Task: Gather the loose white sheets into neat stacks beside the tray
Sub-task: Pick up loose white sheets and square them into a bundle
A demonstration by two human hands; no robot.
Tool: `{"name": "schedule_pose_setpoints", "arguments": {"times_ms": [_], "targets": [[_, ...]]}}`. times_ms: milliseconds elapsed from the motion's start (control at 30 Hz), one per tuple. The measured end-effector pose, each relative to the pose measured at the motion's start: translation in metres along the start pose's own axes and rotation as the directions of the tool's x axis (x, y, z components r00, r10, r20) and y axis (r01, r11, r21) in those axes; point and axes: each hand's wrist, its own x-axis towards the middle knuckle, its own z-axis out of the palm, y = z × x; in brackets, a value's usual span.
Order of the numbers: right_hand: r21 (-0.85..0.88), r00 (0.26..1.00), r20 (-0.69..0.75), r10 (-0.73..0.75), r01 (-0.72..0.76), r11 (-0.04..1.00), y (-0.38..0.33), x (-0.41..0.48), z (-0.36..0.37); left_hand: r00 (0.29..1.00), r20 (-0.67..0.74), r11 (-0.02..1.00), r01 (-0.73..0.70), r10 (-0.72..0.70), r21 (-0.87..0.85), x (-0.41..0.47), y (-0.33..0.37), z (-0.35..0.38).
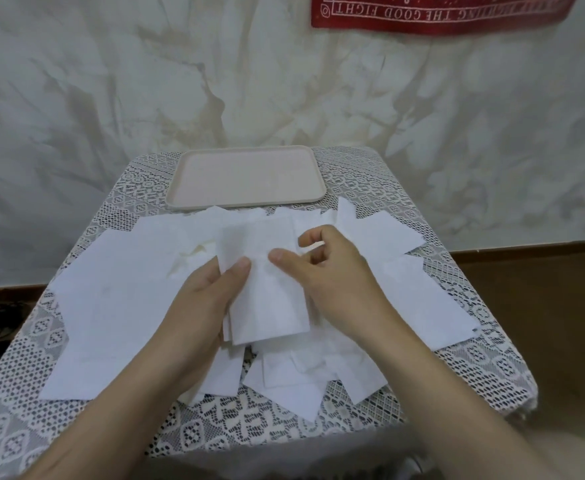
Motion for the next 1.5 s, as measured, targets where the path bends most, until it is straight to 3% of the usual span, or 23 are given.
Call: {"name": "schedule_pose_setpoints", "arguments": {"times_ms": [100, 300, 467, 600, 800, 1000, 1200, 1333, 1433, 1500], "targets": [[0.028, 0.984, 0.177, 0.029, -0.035, 0.999, 0.003, -0.002, -0.005, 0.999, -0.045, 1.000, -0.005, 0.006, 0.005, 0.002, 0.002, 0.001], [-0.001, 0.997, 0.075, -0.008, 0.008, 1.000, 0.012, 0.003, -0.024, 0.995, -0.085, 0.978, -0.036, 0.055, 0.205, 0.005, 0.001, 0.006], [-0.301, 0.992, -0.128, 0.005, -0.044, 0.952, 0.030, 0.028, -0.069, 0.999, -0.046, 0.980, 0.009, 0.000, 0.201, 0.009, 0.001, 0.009], [-0.556, 0.983, -0.159, 0.089, -0.164, 0.815, 0.044, 0.043, -0.085, 0.999, -0.042, 0.989, 0.024, -0.018, 0.143, 0.011, -0.001, 0.016], [-0.701, 0.984, -0.170, 0.057, -0.162, 0.694, 0.049, 0.051, -0.076, 0.998, -0.043, 0.997, 0.039, -0.036, 0.073, 0.015, -0.004, 0.013], [-0.753, 0.982, -0.184, -0.037, -0.116, 0.647, 0.051, 0.056, -0.072, 0.999, -0.035, 0.993, 0.016, -0.013, 0.116, 0.012, -0.003, 0.012], [-0.715, 0.980, -0.171, -0.103, -0.052, 0.697, 0.050, 0.061, -0.074, 0.998, -0.063, 0.989, -0.019, 0.029, 0.146, 0.012, 0.003, 0.000], [-0.593, 0.966, -0.095, -0.241, 0.139, 0.793, 0.030, 0.052, -0.070, 0.992, -0.114, 0.990, -0.035, 0.051, 0.134, 0.013, 0.012, -0.012], [-0.485, 0.925, -0.005, -0.380, 0.330, 0.810, 0.017, 0.039, -0.060, 0.984, -0.160, 0.990, -0.053, 0.074, 0.129, 0.013, 0.016, -0.021], [-0.420, 0.917, 0.093, -0.388, 0.390, 0.820, 0.013, 0.030, -0.053, 0.978, -0.188, 0.989, -0.065, 0.089, 0.134, 0.014, 0.018, -0.027]]}}
